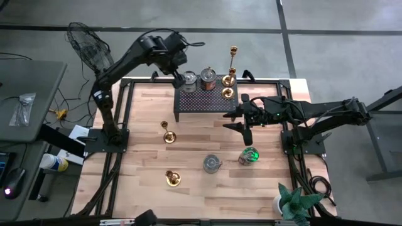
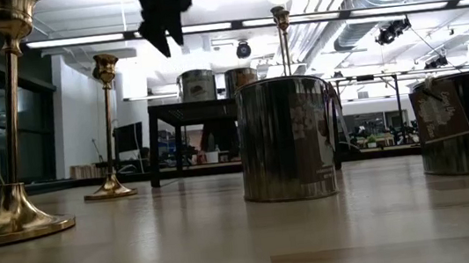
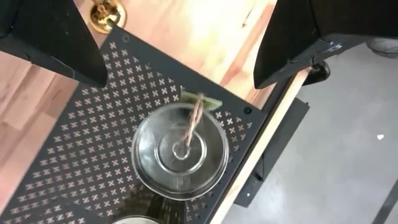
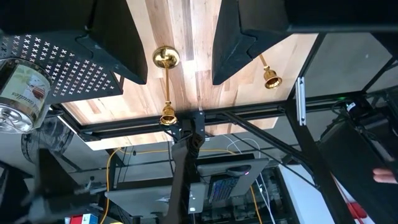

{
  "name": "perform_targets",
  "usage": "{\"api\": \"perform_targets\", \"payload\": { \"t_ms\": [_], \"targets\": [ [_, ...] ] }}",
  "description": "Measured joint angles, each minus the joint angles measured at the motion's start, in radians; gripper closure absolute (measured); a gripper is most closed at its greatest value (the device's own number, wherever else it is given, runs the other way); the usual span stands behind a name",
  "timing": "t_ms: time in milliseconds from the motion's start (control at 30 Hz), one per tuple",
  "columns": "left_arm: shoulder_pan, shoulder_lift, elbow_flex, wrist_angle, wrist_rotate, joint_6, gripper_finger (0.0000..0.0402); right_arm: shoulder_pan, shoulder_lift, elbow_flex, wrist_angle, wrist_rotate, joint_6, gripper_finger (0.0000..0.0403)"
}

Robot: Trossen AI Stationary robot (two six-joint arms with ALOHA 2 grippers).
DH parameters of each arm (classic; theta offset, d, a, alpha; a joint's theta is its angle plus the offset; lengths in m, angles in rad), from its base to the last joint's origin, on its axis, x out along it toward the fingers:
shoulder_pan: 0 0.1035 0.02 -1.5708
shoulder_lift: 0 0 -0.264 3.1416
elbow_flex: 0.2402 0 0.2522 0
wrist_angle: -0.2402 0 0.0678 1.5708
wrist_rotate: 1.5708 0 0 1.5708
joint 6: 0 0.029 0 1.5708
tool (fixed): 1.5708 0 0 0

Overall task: Pick & Place candle stick holders
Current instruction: Put the golden candle holder on the shelf

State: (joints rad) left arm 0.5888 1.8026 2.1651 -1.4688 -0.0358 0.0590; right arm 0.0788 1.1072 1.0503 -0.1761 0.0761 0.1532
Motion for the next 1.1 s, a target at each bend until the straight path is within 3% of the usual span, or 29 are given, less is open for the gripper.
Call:
{"api": "perform_targets", "payload": {
  "t_ms": [367, 867, 1100],
  "targets": [
    [-0.008, -0.127, -0.001, -0.06, 0.0, -0.018, 0.0002, 0.0, 0.0, 0.0, 0.0, 0.0, 0.0, 0.0229],
    [-0.192, -0.222, -0.002, -0.106, -0.058, -0.078, 0.0002, 0.0, 0.0, 0.0, 0.0, 0.0, 0.0, 0.0229],
    [-0.232, -0.324, -0.181, -0.065, -0.077, -0.118, 0.0002, 0.0, 0.0, 0.0, 0.0, 0.0, 0.0, 0.0229]
  ]
}}
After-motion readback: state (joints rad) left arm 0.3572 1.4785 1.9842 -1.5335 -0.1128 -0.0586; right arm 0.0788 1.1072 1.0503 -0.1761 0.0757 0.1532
